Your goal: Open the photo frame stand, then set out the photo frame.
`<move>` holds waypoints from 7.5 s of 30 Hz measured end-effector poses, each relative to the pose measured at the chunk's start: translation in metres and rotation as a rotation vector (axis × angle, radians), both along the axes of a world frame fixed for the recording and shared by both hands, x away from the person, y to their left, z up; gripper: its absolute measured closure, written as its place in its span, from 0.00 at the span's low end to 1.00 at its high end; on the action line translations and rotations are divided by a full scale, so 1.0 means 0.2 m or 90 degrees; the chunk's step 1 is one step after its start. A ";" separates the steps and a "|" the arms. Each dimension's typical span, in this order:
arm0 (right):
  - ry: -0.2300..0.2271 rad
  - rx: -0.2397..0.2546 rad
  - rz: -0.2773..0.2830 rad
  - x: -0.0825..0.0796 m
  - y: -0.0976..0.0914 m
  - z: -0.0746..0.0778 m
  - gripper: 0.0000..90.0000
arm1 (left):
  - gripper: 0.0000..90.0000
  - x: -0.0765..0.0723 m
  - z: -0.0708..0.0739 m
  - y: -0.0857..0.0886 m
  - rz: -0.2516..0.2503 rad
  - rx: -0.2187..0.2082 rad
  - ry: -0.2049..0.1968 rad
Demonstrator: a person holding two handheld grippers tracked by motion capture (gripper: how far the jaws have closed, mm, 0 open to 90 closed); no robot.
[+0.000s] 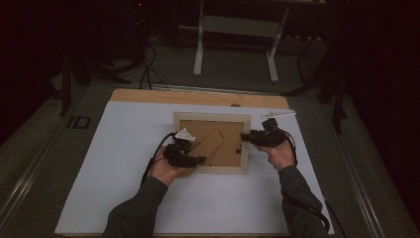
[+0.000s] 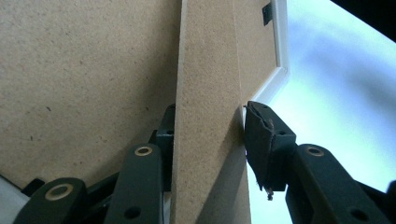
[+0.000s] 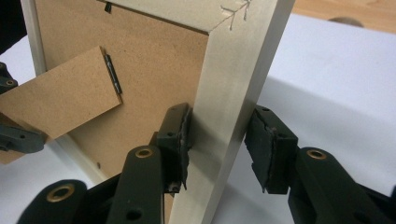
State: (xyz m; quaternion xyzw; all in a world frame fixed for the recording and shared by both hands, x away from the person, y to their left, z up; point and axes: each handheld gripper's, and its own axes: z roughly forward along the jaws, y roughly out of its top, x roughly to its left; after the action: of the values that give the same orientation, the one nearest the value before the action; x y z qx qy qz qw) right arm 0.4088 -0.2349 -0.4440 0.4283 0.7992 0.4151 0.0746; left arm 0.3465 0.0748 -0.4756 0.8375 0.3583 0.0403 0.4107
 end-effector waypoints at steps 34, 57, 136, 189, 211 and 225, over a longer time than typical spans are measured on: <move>-0.118 -0.036 -0.019 -0.08 0.01 0.12 0.70 | 0.75 0.02 0.04 -0.08 0.050 0.049 -0.082; -0.165 -0.080 -0.023 -0.13 0.01 0.11 0.70 | 0.77 0.05 -0.02 -0.12 0.053 0.052 -0.103; -0.194 -0.068 0.012 -0.39 0.04 0.04 0.66 | 0.69 -0.18 -0.14 -0.11 -0.019 0.086 -0.070; -0.143 -0.053 0.015 -0.38 0.01 -0.06 0.59 | 0.61 -0.20 -0.01 0.05 0.039 -0.019 -0.085; -0.117 -0.059 -0.002 -0.36 -0.07 -0.13 0.64 | 0.68 -0.18 0.06 0.15 0.066 -0.050 -0.107; -0.109 -0.066 -0.028 -0.30 -0.15 -0.16 0.68 | 0.74 -0.11 0.07 0.19 0.123 -0.036 -0.122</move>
State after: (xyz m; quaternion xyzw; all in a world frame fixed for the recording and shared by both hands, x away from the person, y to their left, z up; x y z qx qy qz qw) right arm 0.3489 -0.2640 -0.4750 0.4041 0.8008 0.4065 0.1739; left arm 0.3251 0.1138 -0.4606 0.7794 0.3975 0.1496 0.4606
